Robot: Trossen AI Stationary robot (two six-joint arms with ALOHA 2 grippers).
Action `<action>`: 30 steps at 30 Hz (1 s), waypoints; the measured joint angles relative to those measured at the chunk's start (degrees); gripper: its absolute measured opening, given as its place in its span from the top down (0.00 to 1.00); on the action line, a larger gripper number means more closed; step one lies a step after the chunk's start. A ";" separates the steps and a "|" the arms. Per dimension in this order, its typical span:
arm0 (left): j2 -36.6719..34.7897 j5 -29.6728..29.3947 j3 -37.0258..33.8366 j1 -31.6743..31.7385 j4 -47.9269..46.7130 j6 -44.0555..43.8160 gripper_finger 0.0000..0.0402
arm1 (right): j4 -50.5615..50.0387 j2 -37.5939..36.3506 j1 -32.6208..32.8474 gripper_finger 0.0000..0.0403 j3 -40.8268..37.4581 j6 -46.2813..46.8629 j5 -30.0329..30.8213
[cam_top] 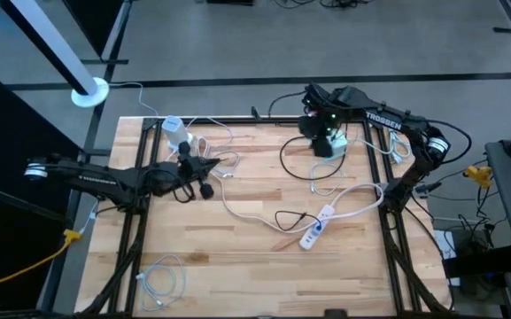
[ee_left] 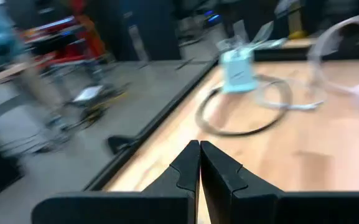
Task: Insert USB
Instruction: Adjust the purple charger cable
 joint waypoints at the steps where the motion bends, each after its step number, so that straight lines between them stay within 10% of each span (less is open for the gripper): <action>1: 0.35 -1.46 0.00 0.05 -0.37 -0.07 1.00 | 2.60 0.01 0.43 0.59 0.00 3.25 -4.45; 5: 1.53 -2.79 0.00 0.86 -1.84 -3.13 0.99 | 12.25 0.05 2.26 0.60 0.00 11.82 -15.93; 15: 2.00 0.49 0.00 4.20 -13.39 -18.82 0.88 | 18.88 0.04 10.98 0.61 -0.02 3.50 -16.61; 30: 25.65 42.25 14.93 19.23 -24.82 -5.96 0.57 | 21.79 0.05 15.40 0.68 -0.02 9.17 -15.81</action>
